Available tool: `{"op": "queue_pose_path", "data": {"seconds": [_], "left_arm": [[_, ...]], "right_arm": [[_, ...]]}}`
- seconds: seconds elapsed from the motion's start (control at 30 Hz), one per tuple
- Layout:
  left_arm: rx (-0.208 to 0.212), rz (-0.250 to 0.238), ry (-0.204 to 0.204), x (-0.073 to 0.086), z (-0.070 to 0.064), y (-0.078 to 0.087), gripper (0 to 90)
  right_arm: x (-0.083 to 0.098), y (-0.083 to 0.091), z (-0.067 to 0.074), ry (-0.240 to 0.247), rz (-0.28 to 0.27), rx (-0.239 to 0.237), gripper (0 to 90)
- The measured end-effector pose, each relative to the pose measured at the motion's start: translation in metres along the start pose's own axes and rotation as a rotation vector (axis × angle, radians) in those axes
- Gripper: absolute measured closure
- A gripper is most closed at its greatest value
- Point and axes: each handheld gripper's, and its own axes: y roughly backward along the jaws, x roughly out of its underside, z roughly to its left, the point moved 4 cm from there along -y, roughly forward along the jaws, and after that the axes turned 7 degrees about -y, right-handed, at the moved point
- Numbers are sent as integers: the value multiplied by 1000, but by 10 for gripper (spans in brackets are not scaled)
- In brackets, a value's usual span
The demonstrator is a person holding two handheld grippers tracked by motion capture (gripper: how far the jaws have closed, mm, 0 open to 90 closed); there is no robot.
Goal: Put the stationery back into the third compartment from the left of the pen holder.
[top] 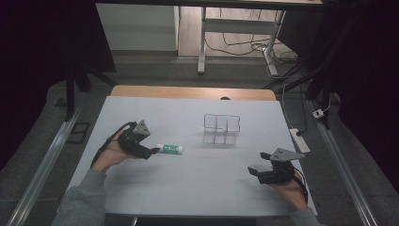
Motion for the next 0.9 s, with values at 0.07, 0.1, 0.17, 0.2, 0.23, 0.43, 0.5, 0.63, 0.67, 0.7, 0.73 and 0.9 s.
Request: {"op": "queue_pose_path", "data": {"seconds": [0.07,0.1,0.17,0.2,0.23,0.43,0.5,0.63,0.67,0.7,0.73,0.9], "left_arm": [[15,10,-12,-1,2,-5,250],[15,15,-14,-2,3,-8,251],[23,23,-17,-3,5,-13,251],[30,32,-25,-5,6,-18,251],[30,32,-25,-5,6,-18,252],[71,68,-56,-13,9,-33,258],[75,84,-71,-18,10,-38,265],[89,114,-100,-22,12,-43,280],[98,119,-108,-23,12,-44,281],[105,125,-118,-23,12,-46,282],[118,139,-135,-24,11,-48,284],[141,185,-161,-23,12,-55,325]], "right_arm": [[0,0,0,2,-7,-1,184],[0,1,0,3,-5,-1,185],[0,0,0,1,-4,0,184],[0,0,0,0,-2,-1,184],[0,0,0,1,0,2,185],[1,1,0,5,8,3,184],[2,0,0,8,13,0,184],[2,0,0,17,17,-2,184],[2,1,0,19,18,-6,184],[3,1,0,20,18,-9,184],[3,1,1,22,16,-8,184],[3,1,0,20,12,-14,184]]}}
